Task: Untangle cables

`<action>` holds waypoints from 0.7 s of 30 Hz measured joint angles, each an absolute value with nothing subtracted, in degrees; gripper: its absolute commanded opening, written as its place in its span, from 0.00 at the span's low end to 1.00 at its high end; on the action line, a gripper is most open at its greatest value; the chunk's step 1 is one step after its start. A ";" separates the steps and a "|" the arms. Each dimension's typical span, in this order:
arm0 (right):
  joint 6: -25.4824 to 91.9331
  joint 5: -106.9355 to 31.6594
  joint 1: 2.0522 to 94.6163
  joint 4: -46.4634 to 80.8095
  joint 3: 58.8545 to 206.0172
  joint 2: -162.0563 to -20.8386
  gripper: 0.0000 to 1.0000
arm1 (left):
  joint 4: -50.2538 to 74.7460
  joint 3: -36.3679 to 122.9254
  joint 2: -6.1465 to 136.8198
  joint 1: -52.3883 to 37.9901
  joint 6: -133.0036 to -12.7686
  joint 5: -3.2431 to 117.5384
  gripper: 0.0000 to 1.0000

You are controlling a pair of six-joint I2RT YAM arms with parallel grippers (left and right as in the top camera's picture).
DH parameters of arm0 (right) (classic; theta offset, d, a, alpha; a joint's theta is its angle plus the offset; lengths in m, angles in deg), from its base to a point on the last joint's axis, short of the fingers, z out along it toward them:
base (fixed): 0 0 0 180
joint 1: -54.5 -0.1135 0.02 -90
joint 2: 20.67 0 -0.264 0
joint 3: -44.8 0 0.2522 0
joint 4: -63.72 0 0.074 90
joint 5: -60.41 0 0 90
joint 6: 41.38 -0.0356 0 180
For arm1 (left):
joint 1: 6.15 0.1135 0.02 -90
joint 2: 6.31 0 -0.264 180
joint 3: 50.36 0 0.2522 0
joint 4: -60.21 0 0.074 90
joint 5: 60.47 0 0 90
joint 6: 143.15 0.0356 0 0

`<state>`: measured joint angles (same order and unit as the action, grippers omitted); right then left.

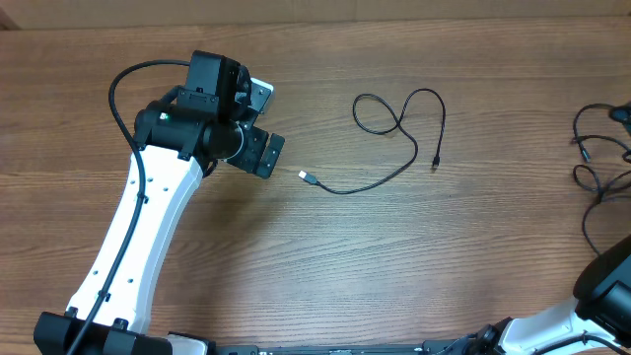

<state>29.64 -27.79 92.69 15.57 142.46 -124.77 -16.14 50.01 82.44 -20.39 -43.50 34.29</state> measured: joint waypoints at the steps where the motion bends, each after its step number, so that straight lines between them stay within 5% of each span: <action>1: 30.62 -29.56 92.71 15.13 142.46 -124.77 1.00 | -16.16 50.01 82.44 -20.39 -43.50 34.29 1.00; 12: 33.27 -48.05 91.36 10.30 142.46 -124.77 1.00 | -16.14 50.01 82.44 -20.39 -43.50 34.29 1.00; 21: 33.49 -53.78 75.93 7.85 142.46 -124.77 1.00 | -16.16 50.01 82.44 -20.39 -43.50 34.29 0.99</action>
